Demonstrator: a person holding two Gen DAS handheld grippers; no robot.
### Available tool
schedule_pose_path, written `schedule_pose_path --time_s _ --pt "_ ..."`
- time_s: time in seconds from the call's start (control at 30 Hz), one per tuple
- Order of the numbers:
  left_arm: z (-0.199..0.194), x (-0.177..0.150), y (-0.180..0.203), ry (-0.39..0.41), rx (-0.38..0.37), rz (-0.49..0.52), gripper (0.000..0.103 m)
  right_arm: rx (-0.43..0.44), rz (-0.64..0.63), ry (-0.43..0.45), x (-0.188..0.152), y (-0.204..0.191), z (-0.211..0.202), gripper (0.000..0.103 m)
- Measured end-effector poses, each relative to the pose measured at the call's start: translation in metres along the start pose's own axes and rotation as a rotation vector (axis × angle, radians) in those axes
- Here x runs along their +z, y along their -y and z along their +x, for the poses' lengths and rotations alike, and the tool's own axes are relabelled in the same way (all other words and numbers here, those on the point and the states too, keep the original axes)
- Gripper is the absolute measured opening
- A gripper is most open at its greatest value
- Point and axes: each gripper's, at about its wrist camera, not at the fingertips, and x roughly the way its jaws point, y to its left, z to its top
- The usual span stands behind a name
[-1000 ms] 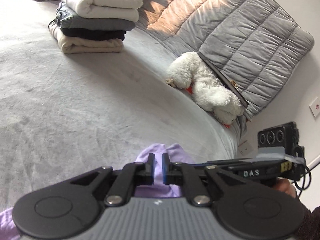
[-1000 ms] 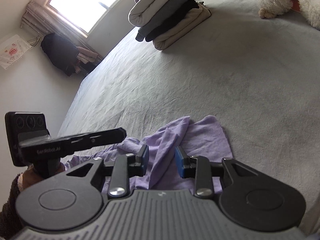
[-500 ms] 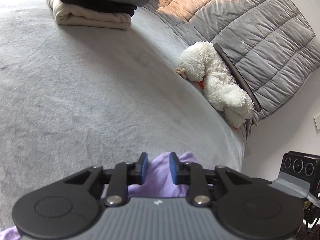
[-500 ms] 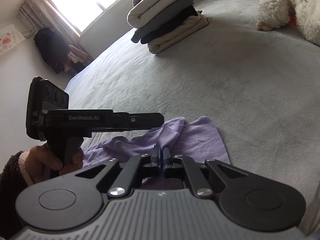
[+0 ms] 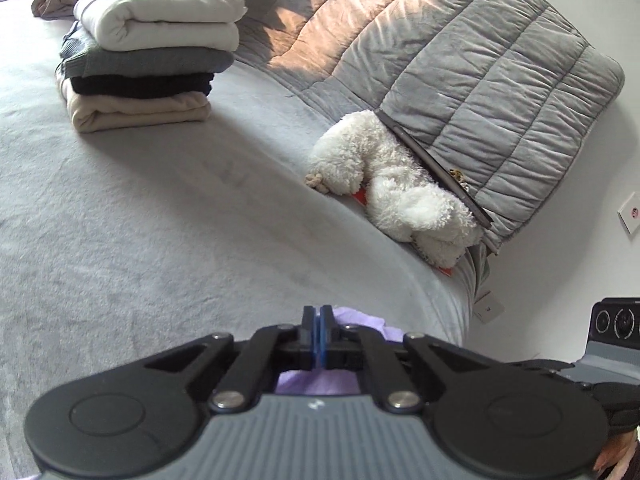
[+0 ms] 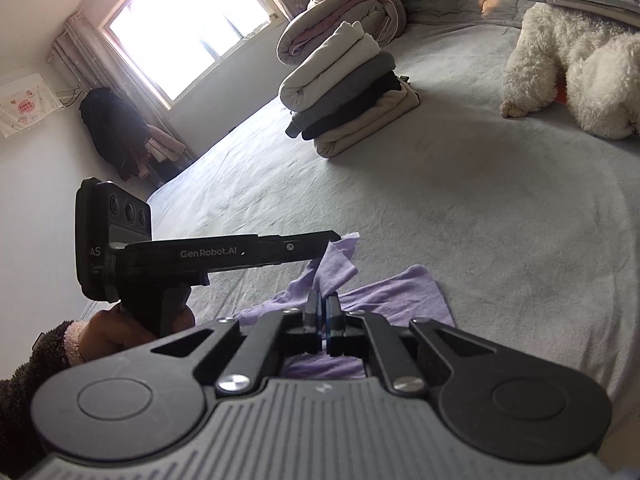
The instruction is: Fold clothes
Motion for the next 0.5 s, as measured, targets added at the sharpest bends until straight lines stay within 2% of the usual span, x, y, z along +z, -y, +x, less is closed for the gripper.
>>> schedule_pose_path --time_s 0.2,0.37,0.5 --pt "0.024 -0.007 0.014 -0.039 0.019 0.038 0.001 -0.089 0.020 -0.054 -0.010 0.011 -0.002 0.003" --pt "0.048 -0.026 0.017 -0.079 0.044 0.049 0.001 -0.158 0.045 -0.097 -0.020 0.027 0.003 0.002" --pt "0.052 -0.036 0.017 -0.060 0.055 0.051 0.002 -0.192 0.036 -0.138 -0.024 0.030 0.011 0.002"
